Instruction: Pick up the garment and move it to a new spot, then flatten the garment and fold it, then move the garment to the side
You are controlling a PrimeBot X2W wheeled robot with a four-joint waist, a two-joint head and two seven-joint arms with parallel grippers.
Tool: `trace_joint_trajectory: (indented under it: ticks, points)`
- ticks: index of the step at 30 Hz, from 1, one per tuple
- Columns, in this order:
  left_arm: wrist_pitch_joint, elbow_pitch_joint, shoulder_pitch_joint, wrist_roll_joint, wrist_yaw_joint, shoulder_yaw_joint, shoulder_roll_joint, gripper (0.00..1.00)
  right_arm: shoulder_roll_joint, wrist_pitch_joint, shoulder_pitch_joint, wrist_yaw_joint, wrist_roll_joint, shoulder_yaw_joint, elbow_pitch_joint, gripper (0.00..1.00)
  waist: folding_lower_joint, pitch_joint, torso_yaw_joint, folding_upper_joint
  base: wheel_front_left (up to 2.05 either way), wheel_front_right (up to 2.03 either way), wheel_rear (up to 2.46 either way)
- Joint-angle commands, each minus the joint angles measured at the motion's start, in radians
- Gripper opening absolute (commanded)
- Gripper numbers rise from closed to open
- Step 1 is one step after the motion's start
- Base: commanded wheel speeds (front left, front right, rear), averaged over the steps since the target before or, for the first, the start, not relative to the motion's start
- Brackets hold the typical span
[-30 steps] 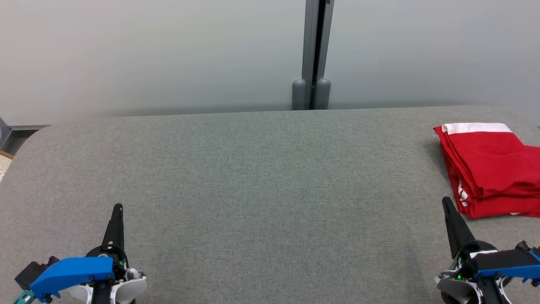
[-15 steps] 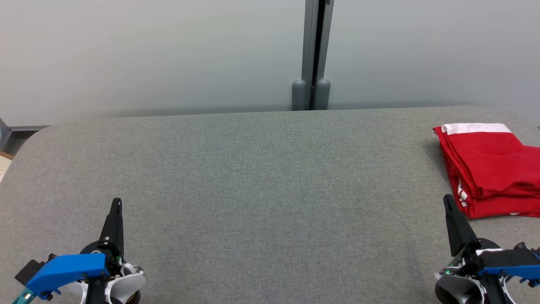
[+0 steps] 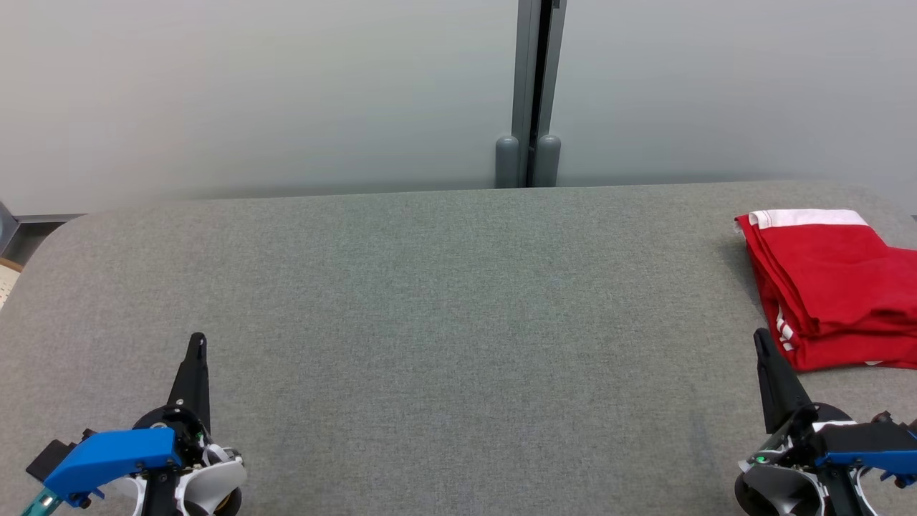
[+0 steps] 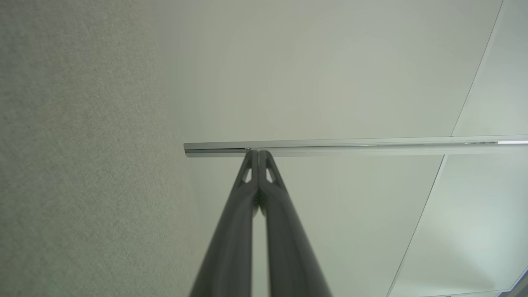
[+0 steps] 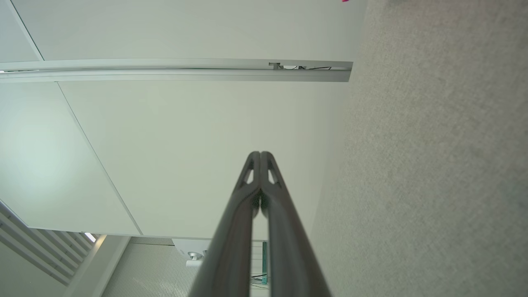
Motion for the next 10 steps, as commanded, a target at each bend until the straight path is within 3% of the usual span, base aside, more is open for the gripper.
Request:
trace_joint_trajectory:
  ticks: [1,10]
  points:
    - [0.004,-0.004,-0.01,-0.003,-0.009,0.003,-0.001,0.0,-0.006,0.002,-0.01,0.001,0.002,-0.002,0.001,0.0,0.0,0.0,0.0,0.0,0.0,0.0,0.0]
    - [0.004,-0.004,-0.01,-0.003,-0.009,0.003,-0.001,0.0,-0.006,0.002,-0.01,0.001,0.002,-0.002,0.001,0.0,0.0,0.0,0.0,0.0,0.0,0.0,0.0]
